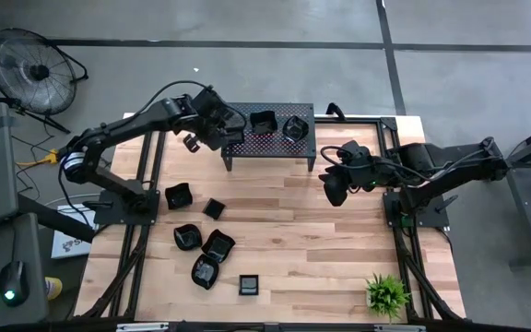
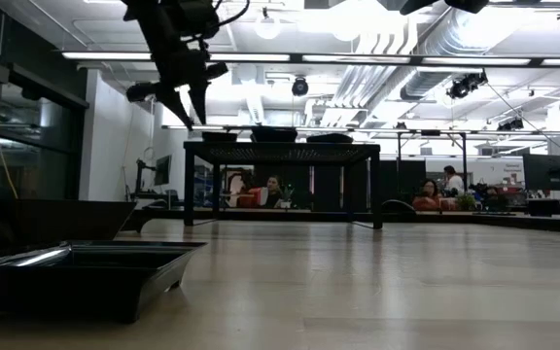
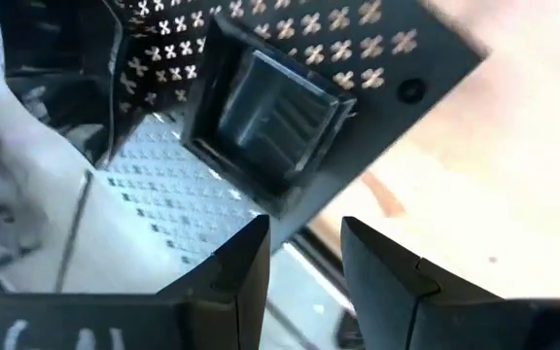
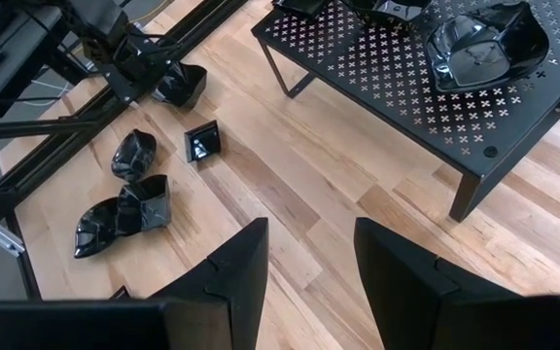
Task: Pick & Place Mini shaped plates
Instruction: Stack the distorted square plate on top of the distorted square plate on the shelf
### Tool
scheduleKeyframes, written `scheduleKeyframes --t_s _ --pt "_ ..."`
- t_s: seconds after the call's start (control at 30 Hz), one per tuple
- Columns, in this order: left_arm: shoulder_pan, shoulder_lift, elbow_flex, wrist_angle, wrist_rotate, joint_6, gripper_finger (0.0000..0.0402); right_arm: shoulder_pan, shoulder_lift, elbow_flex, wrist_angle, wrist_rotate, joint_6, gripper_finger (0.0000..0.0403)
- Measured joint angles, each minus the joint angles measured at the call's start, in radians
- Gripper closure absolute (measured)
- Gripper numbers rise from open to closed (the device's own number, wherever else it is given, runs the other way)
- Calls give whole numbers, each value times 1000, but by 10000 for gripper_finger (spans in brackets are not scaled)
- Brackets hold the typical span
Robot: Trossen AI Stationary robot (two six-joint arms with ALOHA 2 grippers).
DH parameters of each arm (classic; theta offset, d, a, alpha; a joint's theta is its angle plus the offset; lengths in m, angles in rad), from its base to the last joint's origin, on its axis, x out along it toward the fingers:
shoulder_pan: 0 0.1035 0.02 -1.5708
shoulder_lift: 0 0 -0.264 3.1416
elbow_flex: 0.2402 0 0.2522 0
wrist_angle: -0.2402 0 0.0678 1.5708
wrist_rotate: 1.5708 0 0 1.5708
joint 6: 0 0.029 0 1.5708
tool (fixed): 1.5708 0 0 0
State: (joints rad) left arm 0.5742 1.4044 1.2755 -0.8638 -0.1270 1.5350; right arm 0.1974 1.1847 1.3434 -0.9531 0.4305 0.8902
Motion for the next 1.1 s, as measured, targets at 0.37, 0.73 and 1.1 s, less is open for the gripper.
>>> scheduleKeyframes --t_s 0.37,0.73,1.1 --pt "-46 -113 1 -239 63 -417 278 0 0 0 -1 -6 -13 253" --pt "-189 -123 0 -430 83 -824 278 0 0 0 0 -8 -39 253" --pt "-363 -205 -132 -399 46 -1118 278 0 0 0 -1 -11 -52 253"
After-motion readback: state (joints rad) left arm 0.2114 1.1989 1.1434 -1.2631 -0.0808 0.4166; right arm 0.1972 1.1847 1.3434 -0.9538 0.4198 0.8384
